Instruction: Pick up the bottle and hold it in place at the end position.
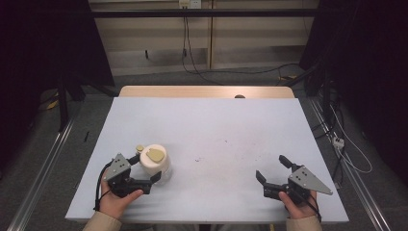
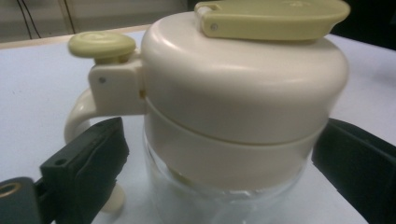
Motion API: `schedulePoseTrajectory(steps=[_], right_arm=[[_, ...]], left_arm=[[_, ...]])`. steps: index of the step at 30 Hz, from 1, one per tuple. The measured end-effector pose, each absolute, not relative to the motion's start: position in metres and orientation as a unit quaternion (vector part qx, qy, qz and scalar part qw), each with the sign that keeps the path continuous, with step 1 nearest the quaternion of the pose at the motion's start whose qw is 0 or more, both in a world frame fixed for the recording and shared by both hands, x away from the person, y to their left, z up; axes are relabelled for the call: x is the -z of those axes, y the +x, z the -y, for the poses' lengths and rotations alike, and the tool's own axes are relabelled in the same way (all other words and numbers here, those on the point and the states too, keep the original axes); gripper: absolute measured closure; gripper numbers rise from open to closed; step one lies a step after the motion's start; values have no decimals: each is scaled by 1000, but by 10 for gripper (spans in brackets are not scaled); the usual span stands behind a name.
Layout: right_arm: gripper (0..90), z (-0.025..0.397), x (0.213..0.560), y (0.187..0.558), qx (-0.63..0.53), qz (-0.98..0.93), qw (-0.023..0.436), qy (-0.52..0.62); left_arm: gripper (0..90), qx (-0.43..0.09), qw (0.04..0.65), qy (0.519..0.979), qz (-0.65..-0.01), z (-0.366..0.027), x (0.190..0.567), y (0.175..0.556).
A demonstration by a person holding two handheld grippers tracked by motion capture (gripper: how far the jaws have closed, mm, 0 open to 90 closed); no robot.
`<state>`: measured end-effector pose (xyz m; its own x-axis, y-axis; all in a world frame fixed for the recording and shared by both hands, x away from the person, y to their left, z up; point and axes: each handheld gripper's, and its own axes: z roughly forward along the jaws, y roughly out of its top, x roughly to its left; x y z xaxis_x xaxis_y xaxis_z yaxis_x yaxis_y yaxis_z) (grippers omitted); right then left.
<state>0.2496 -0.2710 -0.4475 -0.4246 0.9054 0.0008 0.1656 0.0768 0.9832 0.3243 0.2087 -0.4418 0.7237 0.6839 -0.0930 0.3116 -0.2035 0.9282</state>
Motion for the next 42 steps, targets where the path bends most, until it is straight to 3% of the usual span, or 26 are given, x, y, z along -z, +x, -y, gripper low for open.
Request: schedulePoseTrajectory(steps=[42], right_arm=[[47, 272, 447, 251, -541, -648, 343, 412]], left_arm=[[54, -215, 546, 732, -346, -172, 441, 337]])
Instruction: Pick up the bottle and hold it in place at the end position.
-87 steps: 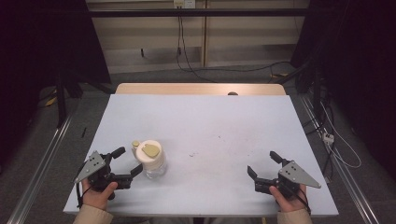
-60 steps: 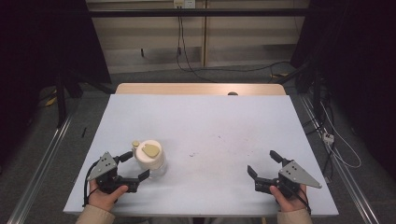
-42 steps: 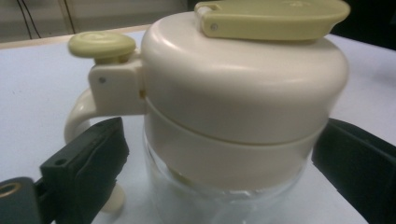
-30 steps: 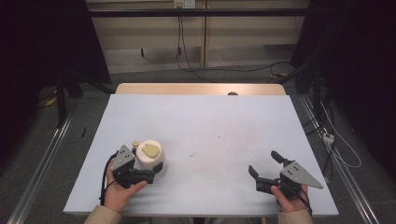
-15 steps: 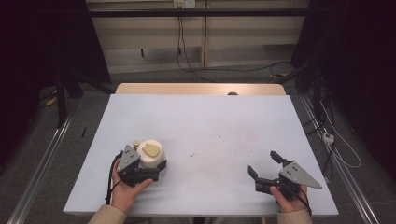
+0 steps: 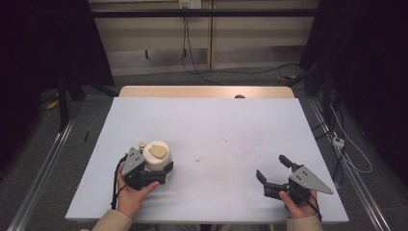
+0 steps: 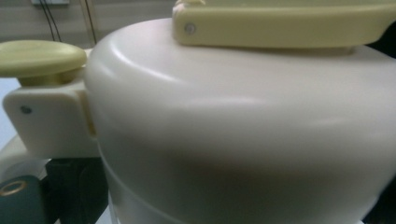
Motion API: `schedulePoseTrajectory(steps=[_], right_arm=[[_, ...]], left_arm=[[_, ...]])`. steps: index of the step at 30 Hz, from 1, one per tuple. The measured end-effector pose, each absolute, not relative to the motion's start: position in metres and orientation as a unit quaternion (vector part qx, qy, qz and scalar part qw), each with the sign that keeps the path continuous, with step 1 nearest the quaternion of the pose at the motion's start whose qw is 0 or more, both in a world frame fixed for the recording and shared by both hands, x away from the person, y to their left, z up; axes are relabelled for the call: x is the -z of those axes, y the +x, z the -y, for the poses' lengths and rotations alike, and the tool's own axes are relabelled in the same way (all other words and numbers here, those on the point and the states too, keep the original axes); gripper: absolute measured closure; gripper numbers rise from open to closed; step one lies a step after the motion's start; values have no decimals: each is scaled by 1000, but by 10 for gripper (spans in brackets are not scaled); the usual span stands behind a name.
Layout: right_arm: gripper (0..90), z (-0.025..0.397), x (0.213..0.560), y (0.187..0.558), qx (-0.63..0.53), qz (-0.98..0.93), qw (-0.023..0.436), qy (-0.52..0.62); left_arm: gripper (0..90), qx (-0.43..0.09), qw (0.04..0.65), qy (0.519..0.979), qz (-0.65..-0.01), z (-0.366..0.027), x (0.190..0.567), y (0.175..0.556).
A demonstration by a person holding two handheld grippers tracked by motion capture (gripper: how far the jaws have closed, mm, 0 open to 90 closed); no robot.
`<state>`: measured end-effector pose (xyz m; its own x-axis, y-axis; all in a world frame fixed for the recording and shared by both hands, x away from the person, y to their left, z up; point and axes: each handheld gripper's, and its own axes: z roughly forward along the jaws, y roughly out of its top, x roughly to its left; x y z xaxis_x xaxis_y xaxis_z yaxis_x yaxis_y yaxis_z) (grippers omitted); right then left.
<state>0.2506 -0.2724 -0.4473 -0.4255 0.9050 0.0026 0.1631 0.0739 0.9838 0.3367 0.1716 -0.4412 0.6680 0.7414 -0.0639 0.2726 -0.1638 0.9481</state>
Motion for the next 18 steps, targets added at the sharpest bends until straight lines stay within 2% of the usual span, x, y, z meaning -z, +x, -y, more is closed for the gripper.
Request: schedulePoseTrajectory(steps=[18], right_arm=[[51, 275, 447, 254, -544, -645, 341, 415]], left_arm=[[54, -204, 567, 717, -351, -162, 427, 351]])
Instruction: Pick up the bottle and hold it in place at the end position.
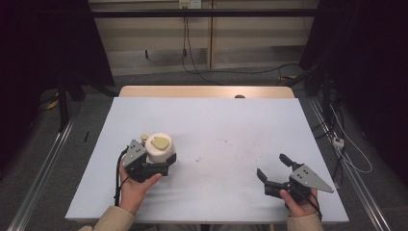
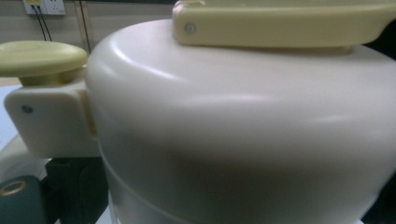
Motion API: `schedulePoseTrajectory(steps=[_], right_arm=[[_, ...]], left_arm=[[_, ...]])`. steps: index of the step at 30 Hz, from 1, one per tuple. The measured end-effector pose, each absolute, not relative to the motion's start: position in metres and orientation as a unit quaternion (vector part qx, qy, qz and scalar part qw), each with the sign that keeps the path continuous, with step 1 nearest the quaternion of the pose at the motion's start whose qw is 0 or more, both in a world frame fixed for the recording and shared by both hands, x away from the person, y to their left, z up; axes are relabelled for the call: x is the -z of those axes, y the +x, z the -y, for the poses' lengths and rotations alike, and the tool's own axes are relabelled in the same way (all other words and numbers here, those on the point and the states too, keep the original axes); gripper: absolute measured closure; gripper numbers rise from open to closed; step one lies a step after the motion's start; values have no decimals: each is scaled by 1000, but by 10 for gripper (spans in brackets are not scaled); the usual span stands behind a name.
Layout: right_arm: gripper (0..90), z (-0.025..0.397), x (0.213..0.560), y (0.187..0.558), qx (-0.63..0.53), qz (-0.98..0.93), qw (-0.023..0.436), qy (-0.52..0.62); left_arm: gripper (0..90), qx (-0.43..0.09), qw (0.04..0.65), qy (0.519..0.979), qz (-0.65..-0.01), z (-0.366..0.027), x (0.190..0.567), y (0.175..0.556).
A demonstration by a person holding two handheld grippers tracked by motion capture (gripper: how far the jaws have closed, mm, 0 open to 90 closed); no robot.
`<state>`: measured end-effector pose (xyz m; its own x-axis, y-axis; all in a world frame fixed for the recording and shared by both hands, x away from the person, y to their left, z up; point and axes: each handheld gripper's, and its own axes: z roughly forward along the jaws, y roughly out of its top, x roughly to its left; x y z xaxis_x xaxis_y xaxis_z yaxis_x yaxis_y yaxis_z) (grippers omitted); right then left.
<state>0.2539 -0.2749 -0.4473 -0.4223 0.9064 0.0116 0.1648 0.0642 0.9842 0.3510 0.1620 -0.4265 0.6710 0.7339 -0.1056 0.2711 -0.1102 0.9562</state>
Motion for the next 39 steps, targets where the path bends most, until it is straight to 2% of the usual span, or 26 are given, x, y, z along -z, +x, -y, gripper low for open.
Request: schedulePoseTrajectory(steps=[39], right_arm=[[52, 270, 447, 262, -547, -646, 336, 413]], left_arm=[[54, -198, 575, 721, -333, -117, 420, 378]])
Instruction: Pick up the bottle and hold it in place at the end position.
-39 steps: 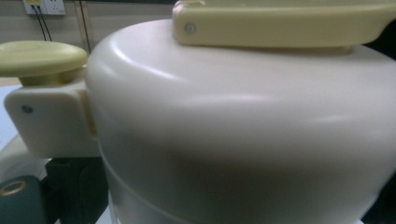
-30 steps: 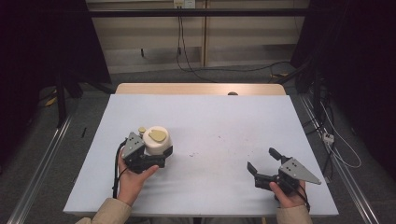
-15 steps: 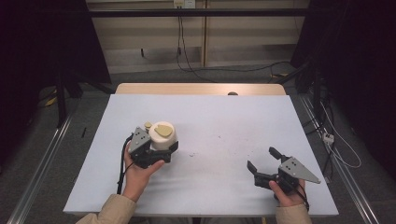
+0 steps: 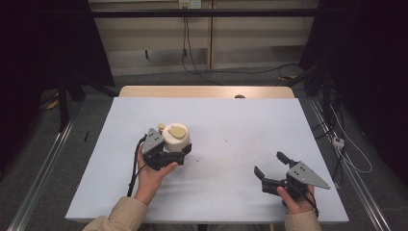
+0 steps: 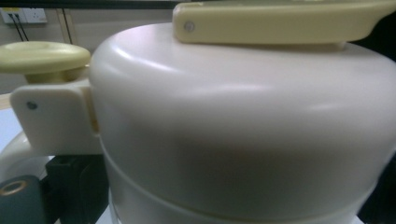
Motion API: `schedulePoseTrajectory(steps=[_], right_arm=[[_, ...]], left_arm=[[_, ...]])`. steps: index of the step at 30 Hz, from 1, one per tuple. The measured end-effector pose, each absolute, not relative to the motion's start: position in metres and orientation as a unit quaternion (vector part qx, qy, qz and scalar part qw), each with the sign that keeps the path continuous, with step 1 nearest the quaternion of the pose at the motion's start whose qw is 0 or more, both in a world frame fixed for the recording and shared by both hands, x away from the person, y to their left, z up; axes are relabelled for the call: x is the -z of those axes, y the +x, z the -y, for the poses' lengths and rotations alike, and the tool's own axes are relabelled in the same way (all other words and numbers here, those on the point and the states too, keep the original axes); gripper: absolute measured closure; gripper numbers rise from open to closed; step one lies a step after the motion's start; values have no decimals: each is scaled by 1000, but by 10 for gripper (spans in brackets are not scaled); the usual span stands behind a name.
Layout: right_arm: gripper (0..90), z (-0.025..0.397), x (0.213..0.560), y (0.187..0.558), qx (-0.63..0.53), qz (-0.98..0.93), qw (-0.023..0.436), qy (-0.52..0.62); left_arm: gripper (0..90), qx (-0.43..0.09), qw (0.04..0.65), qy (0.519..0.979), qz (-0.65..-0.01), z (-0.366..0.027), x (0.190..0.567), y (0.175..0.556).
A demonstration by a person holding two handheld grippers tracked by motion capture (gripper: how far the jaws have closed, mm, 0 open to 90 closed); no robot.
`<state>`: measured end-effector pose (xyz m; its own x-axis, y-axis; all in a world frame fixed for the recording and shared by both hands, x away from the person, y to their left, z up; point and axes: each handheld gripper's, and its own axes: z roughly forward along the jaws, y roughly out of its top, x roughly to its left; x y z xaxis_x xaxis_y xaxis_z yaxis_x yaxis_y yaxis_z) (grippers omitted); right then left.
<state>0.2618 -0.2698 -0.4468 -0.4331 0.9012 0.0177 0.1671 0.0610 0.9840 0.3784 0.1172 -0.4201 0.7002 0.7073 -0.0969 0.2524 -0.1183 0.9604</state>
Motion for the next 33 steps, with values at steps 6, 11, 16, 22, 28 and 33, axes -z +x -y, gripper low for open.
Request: schedulePoseTrajectory(steps=[6, 11, 16, 22, 28, 33], right_arm=[[52, 270, 447, 261, -546, -646, 336, 414], [52, 271, 446, 260, -546, -646, 336, 414], [52, 270, 446, 260, -546, -647, 336, 413], [52, 270, 447, 260, -547, -648, 334, 411], [52, 270, 446, 260, -548, -647, 335, 412], [51, 270, 446, 260, -549, -647, 333, 411]], left_arm=[[54, -194, 576, 720, -334, -111, 423, 383], [55, -195, 576, 721, -333, -106, 422, 386], [55, -193, 579, 720, -332, -101, 422, 390], [55, -190, 578, 722, -331, -96, 422, 394], [55, -187, 580, 722, -326, -91, 422, 397], [55, -185, 582, 722, -325, -87, 421, 399]])
